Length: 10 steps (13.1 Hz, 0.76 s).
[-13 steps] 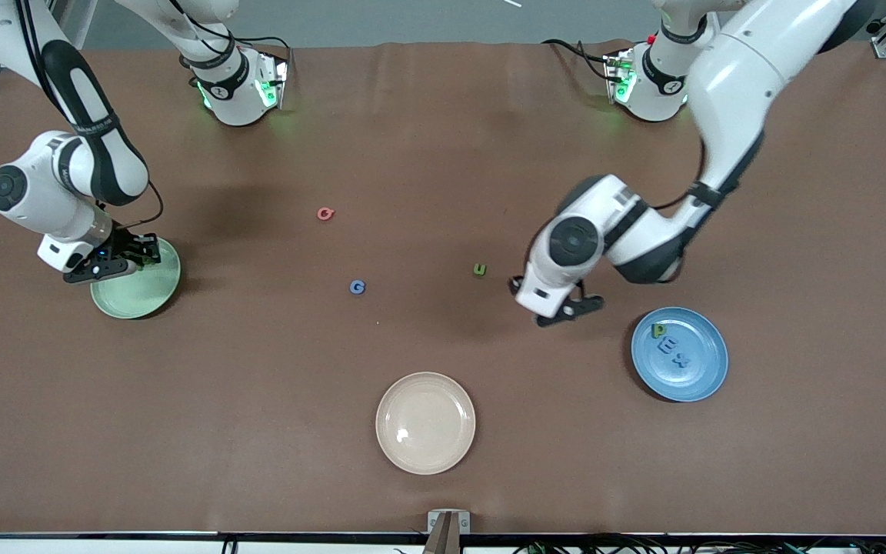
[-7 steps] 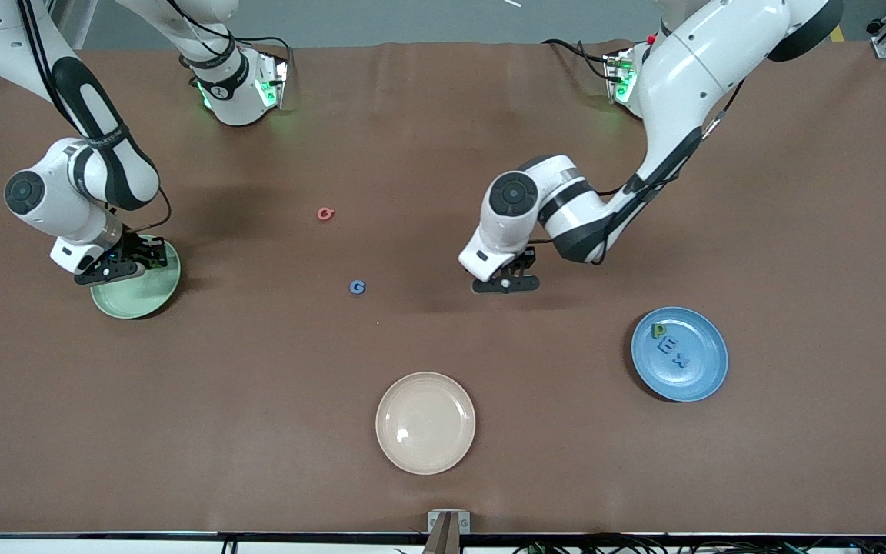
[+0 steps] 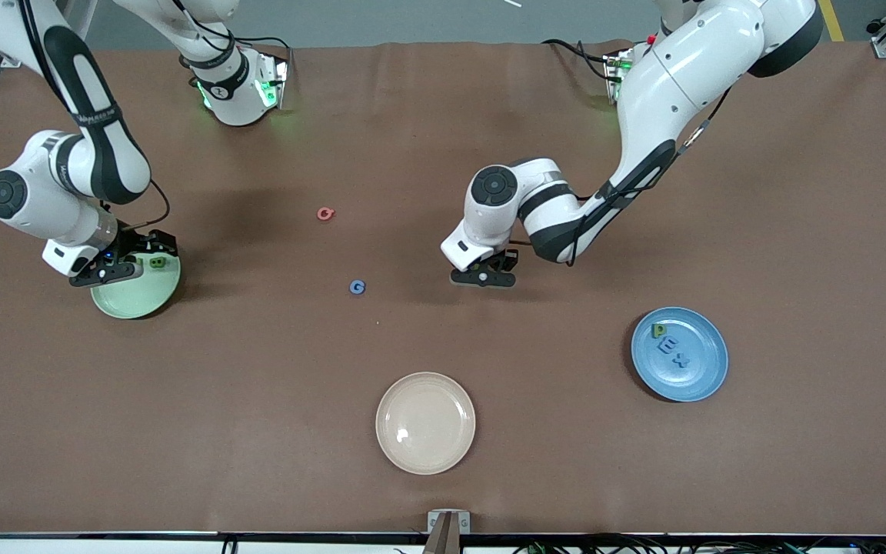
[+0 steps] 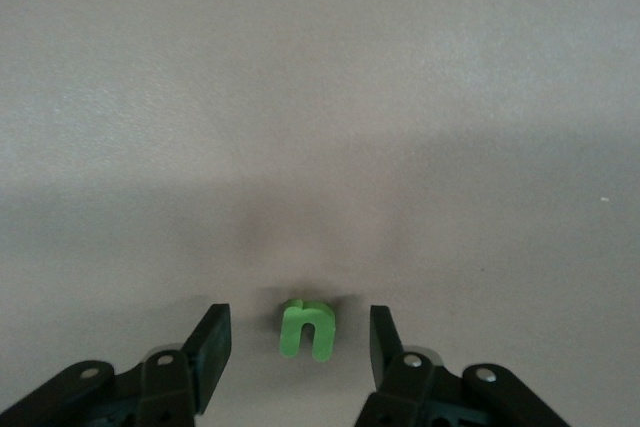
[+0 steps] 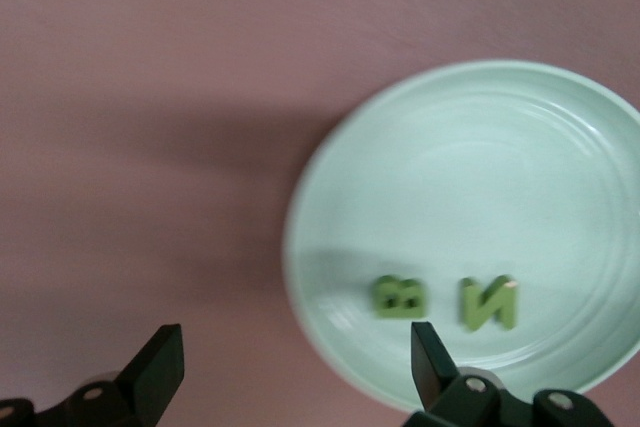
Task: Sort upper and lower case letters into plates
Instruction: 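Grasp the green n with the left gripper while the right gripper withdraws, then drop the n into the blue plate while the right gripper grasps the c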
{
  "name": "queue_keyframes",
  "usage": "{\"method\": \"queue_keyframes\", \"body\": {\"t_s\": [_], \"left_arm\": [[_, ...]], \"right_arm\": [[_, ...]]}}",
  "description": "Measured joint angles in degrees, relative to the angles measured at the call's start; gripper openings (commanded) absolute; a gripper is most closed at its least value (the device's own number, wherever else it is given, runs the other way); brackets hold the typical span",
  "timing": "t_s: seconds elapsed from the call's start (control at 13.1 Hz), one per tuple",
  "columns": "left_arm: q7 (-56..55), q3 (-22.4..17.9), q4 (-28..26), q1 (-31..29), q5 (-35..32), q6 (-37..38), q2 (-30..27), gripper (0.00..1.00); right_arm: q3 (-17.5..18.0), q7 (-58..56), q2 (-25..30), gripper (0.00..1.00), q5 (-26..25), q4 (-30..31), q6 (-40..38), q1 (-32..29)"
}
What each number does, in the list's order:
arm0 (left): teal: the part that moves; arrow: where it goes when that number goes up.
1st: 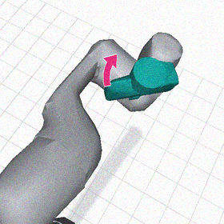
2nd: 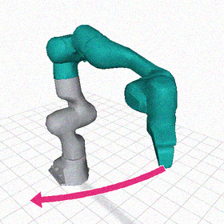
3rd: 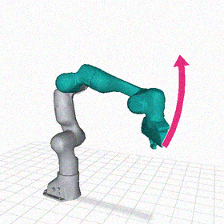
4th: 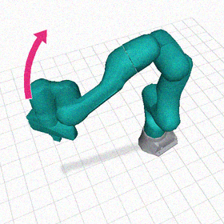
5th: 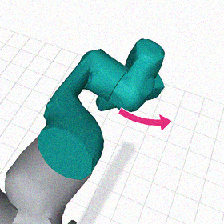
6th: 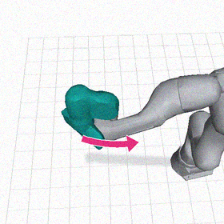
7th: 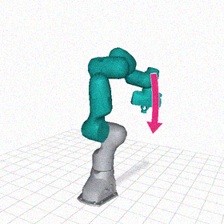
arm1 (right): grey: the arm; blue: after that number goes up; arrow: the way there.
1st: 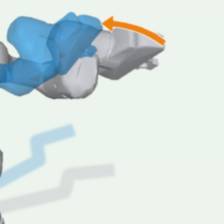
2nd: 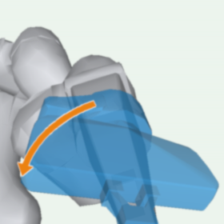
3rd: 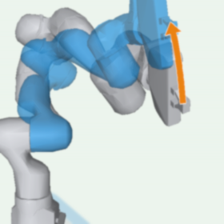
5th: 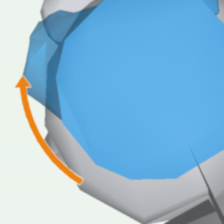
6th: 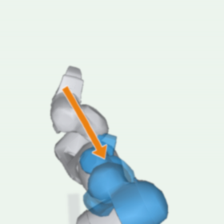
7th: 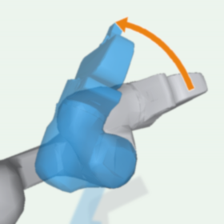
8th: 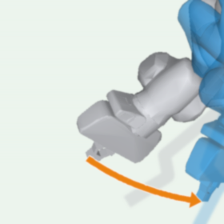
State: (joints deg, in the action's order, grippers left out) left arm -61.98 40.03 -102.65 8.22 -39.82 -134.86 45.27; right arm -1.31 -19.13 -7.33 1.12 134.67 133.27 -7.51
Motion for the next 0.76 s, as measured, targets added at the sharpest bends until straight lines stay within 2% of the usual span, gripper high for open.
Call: {"method": "queue_keyframes", "body": {"t_s": [0.15, 0.38, 0.53, 0.61, 0.76], "left_arm": [[0.0, -0.82, 0.0, 1.16, -0.74, 0.0, 0.26, 0.56], [0.0, -2.29, 0.01, 2.69, -0.8, -0.01, 0.32, 0.42], [0.0, -2.54, 0.01, 2.9, -0.8, -0.01, 0.41, 0.11], [0.0, -2.54, 0.06, 2.9, -0.8, -0.05, 0.42, 0.02], [0.0, -2.71, 0.49, 2.8, -0.81, -0.11, 0.42, 0.01]], "right_arm": [[0.35, 11.83, 2.14, 1.0, 0.12, -3.08, -5.24, 7.0], [0.73, 32.96, 2.08, 1.0, 0.32, -5.5, -5.66, 18.33], [0.85, 45.61, 1.26, 1.0, 1.16, -7.21, -5.54, 25.76], [0.88, 50.25, 0.2, 1.0, 2.0, -8.34, -5.37, 28.83], [0.88, 55.96, -3.38, 1.0, 5.31, -11.08, -3.26, 33.87]]}}
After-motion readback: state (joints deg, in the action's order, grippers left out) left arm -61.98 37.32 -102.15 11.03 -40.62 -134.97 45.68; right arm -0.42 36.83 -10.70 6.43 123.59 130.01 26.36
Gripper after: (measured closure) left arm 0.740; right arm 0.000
